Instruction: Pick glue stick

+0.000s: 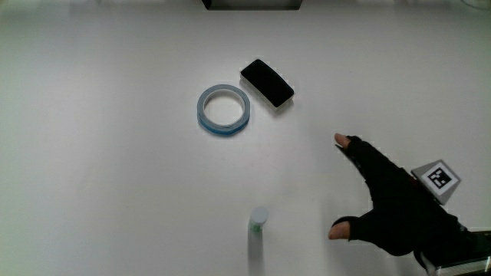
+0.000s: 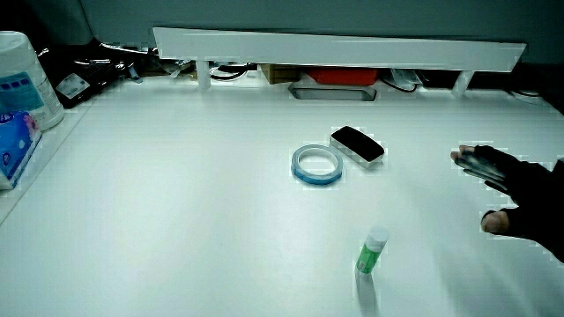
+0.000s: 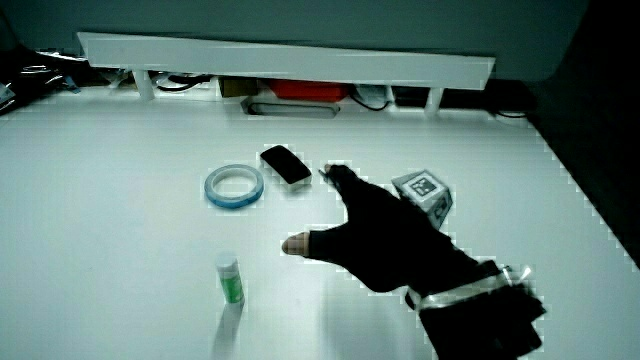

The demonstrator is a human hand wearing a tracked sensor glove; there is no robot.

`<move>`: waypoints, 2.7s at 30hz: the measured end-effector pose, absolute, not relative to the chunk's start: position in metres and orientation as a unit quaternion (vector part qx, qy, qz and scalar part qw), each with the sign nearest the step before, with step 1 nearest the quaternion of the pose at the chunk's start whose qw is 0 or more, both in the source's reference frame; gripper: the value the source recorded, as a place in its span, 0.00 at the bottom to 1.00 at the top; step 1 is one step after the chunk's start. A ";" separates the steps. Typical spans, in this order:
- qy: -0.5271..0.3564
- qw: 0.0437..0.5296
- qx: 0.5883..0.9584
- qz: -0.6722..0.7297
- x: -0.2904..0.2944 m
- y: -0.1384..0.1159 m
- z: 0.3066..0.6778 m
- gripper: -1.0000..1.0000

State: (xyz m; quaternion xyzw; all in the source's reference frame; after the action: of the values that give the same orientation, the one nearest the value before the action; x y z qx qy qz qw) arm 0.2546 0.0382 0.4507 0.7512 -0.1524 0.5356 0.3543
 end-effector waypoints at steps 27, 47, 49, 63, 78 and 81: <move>-0.174 0.446 0.685 0.549 0.165 0.065 0.501 0.50; -0.181 0.439 0.662 0.581 0.148 0.069 0.517 0.53; -0.174 0.426 0.661 0.593 0.149 0.068 0.516 0.57; -0.146 0.355 0.670 0.636 0.148 0.072 0.527 0.81; -0.144 0.331 0.668 0.651 0.148 0.075 0.530 1.00; -0.145 0.331 0.667 0.652 0.147 0.075 0.528 1.00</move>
State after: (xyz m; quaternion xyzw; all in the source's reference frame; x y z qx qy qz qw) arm 0.1465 0.0748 0.5277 0.6667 -0.1446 0.6517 0.3315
